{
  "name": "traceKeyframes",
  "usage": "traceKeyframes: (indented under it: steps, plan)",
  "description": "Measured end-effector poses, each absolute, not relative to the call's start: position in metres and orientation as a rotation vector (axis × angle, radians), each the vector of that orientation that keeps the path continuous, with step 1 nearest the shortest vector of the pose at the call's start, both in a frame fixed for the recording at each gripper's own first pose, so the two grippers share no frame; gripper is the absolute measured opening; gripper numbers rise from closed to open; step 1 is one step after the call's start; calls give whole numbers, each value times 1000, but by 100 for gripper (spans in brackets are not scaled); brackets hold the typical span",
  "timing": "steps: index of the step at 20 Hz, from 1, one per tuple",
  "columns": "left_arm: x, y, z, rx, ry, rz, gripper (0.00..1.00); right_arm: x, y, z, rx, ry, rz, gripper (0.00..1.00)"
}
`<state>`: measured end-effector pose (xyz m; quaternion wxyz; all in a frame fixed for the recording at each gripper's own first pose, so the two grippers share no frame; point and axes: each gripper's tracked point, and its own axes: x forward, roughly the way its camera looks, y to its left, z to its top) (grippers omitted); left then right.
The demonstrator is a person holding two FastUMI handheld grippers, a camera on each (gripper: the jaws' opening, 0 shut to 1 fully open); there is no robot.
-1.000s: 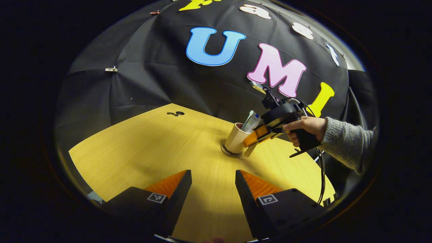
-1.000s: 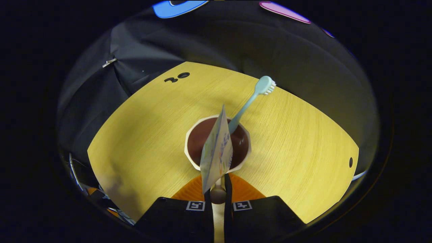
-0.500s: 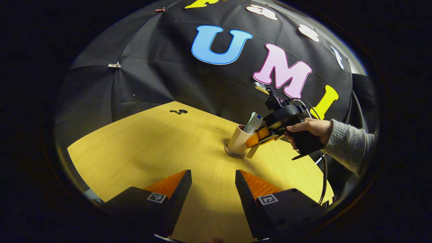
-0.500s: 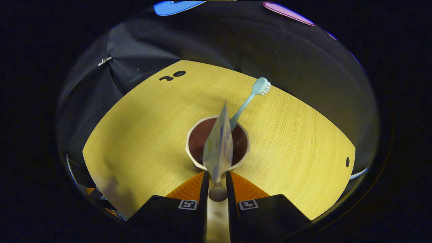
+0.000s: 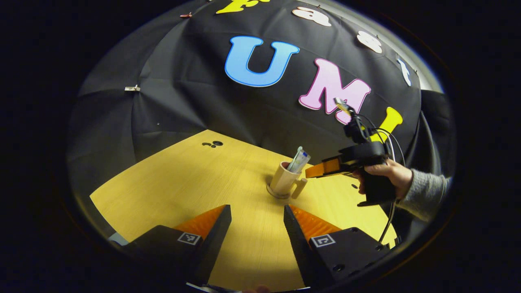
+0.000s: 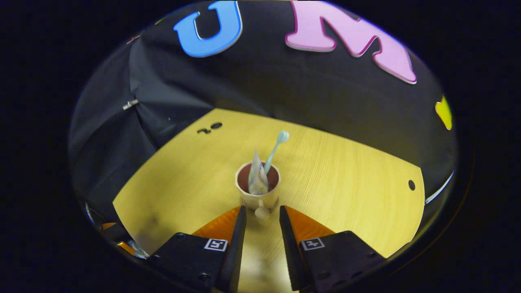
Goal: Put the toothbrush and toothpaste on the desktop into the cup, then pick up the cup and place it on the coaster on the desktop.
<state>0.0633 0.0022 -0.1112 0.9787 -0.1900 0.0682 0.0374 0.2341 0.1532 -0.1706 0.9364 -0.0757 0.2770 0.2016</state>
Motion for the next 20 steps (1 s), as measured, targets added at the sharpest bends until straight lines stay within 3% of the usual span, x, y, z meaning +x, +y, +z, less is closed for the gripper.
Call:
traceKeyframes:
  steps: [1, 2, 9, 14, 20]
  plan:
    - [59, -2, -101, -377, 133, 55, 83, 219, 154, -149, -126, 510, 413, 43]
    - [52, -8, -89, -371, 130, 29, 83, 200, 156, -129, -90, 461, 410, 54]
    - [1, -30, -12, -300, 66, -113, 83, 84, 132, -26, 32, 239, 331, 65]
    - [-19, -34, 29, -238, -9, -158, 84, 23, 106, 7, 25, 190, 299, 73]
    - [-29, -43, 36, -162, -30, -185, 88, -23, 92, 20, 18, 139, 274, 80]
